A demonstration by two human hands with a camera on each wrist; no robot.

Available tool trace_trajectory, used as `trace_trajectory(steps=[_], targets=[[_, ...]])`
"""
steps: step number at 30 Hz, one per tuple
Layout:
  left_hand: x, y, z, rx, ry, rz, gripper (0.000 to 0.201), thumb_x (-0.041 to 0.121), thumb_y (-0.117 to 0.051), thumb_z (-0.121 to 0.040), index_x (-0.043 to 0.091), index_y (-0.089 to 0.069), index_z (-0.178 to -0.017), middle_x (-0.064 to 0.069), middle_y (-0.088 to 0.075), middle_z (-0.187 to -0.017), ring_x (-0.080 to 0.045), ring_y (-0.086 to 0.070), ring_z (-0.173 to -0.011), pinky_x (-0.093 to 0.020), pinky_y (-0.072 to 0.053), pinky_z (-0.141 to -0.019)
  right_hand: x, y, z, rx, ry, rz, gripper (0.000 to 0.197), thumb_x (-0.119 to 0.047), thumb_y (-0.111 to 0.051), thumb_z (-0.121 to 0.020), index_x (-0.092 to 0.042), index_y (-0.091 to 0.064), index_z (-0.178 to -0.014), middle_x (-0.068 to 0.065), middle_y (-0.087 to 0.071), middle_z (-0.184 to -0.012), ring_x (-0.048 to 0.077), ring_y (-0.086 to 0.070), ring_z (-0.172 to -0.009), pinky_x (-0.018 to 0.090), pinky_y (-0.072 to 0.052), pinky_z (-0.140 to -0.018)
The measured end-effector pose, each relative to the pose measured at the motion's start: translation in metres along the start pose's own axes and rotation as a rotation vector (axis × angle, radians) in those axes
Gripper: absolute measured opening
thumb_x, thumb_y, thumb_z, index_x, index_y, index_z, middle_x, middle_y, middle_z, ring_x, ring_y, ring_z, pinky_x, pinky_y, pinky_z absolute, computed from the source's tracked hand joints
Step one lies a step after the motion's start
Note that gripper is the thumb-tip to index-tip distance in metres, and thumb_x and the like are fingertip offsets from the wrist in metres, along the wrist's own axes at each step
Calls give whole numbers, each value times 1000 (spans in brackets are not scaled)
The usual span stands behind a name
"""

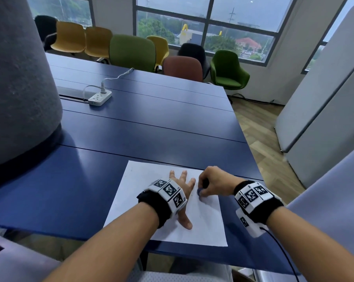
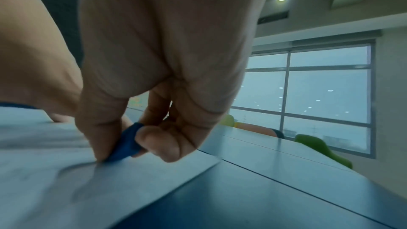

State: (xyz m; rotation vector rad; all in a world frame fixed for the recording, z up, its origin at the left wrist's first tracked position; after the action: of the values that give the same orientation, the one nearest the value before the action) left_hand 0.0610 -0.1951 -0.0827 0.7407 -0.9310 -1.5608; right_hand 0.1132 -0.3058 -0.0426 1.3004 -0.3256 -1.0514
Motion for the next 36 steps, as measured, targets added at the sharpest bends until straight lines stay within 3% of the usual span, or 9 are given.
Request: trace_trajectory(steps=[7, 9, 12, 16, 20, 25, 29, 34, 36], targets=[[-1, -3, -5, -17, 8, -4, 147, 68, -84, -51, 28, 15, -154, -7, 18, -163, -47, 12, -146, -68, -24, -111, 7, -7, 2, -143, -21, -24, 9, -21, -78, -72, -20, -70, -74, -6, -63, -68, 8, -53, -59, 25, -48, -61], [-1, -3, -5, -13, 4, -7, 147, 69, -83, -51, 28, 14, -154, -6, 18, -163, -47, 11, -146, -68, -24, -111, 13, 1, -3, -50, -29, -20, 8, -20, -77, -73, -17, -70, -75, -4, -64, -71, 8, -54, -62, 27, -50, -65], [-1, -4, -6, -13, 4, -9, 147, 69, -83, -51, 29, 14, -154, -7, 18, -163, -47, 12, -146, -68, -24, -111, 15, 1, -2, 61, -19, -43, 7, -16, -75, -76, -13, -68, -76, -2, -64, -73, 7, -53, -61, 21, -47, -62], [0, -4, -6, -22, 11, -16, 147, 68, -83, -52, 28, 15, -154, -8, 18, -162, -47, 12, -146, -68, -23, -111, 13, -3, 5, -65, -21, -27, 8, -18, -77, -74, -15, -70, -76, -8, -62, -68, 3, -50, -57, 13, -42, -55], [-1, -4, -7, -12, 6, -20, 146, 68, -83, -52, 28, 14, -154, -8, 18, -163, -48, 11, -146, -68, -23, -111, 18, 7, -2, 62, -46, -42, 7, -14, -76, -74, -14, -70, -75, -3, -63, -71, 6, -52, -60, 22, -46, -63], [0, -2, -4, -40, 14, -20, 145, 67, -84, -53, 33, 15, -153, -7, 20, -162, -48, 14, -145, -70, -22, -110, 9, -6, 10, -116, -15, -4, 9, -19, -78, -71, -20, -71, -75, -10, -63, -69, 1, -53, -59, 17, -46, -61], [1, 0, -4, -51, 5, -15, 143, 67, -84, -54, 37, 17, -152, -7, 23, -161, -48, 15, -145, -71, -21, -110, 16, 3, 7, 38, -37, -40, 6, -15, -76, -74, -14, -70, -74, -1, -66, -73, 7, -54, -61, 21, -46, -62], [0, 0, -2, -64, 13, -19, 144, 66, -84, -54, 37, 19, -151, -7, 25, -161, -48, 16, -144, -71, -19, -110, 3, -13, 19, -180, -2, 14, 11, -19, -78, -71, -14, -73, -80, -10, -63, -69, 1, -52, -56, 16, -45, -58], [1, 0, -2, -55, 6, -22, 143, 66, -83, -55, 37, 18, -152, -8, 24, -161, -48, 16, -144, -71, -18, -111, 6, -5, 15, -97, -15, 4, 9, -19, -78, -72, -14, -72, -78, -9, -63, -68, 2, -53, -57, 16, -45, -58]])
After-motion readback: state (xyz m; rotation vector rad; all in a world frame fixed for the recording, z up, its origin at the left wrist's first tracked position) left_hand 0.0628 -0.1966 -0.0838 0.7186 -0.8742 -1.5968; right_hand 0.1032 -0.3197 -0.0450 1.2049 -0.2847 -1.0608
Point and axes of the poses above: each hand's wrist, its own z-axis away from the middle knuckle, its own y-axis out of the back of the hand, x = y × z, the point moved 5 cm from there along -z, towards the middle knuckle
